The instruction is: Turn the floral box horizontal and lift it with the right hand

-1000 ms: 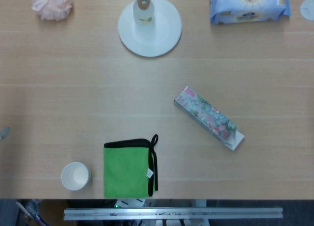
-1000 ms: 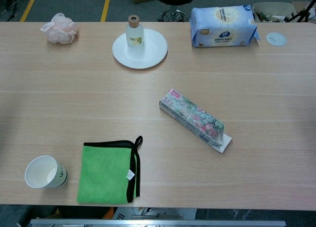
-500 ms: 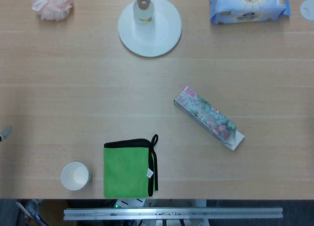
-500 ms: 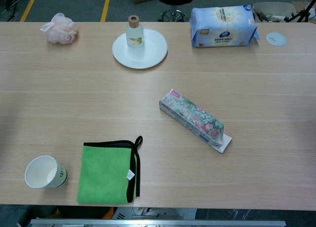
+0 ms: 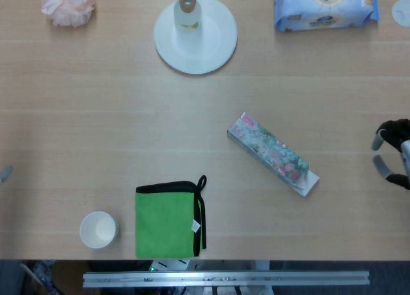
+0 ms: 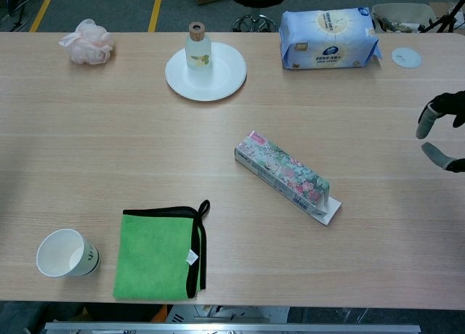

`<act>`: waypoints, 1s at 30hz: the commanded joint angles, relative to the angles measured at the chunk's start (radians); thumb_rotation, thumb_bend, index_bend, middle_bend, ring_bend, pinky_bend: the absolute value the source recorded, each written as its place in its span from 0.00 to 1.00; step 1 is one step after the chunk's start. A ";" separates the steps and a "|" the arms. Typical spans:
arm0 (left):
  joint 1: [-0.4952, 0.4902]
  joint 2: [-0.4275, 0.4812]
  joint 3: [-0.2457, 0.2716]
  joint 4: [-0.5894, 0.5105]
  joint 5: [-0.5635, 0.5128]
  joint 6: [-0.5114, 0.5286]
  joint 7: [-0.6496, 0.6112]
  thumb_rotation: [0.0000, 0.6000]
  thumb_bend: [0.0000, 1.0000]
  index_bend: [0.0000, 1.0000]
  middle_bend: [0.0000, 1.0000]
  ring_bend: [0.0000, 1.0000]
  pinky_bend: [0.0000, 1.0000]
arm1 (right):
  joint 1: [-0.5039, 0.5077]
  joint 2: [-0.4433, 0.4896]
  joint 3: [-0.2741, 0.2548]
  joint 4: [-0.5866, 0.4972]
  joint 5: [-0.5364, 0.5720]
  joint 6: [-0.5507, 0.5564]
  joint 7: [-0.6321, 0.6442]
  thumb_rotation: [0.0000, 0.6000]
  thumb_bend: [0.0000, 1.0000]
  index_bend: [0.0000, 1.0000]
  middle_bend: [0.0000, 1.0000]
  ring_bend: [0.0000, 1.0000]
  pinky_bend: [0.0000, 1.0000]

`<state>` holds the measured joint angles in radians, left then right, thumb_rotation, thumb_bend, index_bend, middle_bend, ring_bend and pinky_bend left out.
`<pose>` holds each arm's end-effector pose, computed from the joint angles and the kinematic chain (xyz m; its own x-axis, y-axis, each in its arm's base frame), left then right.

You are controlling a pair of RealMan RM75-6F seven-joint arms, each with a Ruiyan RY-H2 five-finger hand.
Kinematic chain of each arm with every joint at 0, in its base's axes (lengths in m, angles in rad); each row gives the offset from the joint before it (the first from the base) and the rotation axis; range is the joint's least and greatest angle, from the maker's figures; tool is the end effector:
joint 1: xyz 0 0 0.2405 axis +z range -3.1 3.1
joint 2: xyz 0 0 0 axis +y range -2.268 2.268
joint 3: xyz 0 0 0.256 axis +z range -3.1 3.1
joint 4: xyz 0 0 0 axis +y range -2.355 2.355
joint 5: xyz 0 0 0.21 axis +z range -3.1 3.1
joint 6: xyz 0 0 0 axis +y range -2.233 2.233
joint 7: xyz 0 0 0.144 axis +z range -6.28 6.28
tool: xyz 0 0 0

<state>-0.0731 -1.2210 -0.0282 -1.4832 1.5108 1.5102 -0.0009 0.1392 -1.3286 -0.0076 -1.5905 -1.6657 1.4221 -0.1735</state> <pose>-0.3277 0.1739 0.1376 0.4204 0.0016 0.9073 0.9073 -0.0038 -0.4204 -0.2645 -0.1784 0.0722 0.4109 -0.0801 0.9082 -0.8911 -0.2460 0.3815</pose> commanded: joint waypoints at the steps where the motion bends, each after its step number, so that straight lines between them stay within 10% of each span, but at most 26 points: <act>1: 0.001 -0.001 0.000 0.003 -0.001 0.000 -0.004 1.00 0.09 0.14 0.15 0.21 0.40 | 0.010 -0.023 -0.002 -0.004 -0.012 -0.008 -0.026 1.00 0.12 0.52 0.39 0.32 0.42; 30: 0.020 -0.010 0.004 0.052 -0.010 0.002 -0.078 1.00 0.09 0.14 0.15 0.21 0.40 | 0.107 -0.224 -0.111 -0.022 -0.048 -0.242 -0.163 1.00 0.01 0.49 0.34 0.27 0.31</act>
<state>-0.0538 -1.2314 -0.0240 -1.4313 1.5006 1.5121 -0.0785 0.2433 -1.5487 -0.1153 -1.6100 -1.7190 1.1868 -0.3320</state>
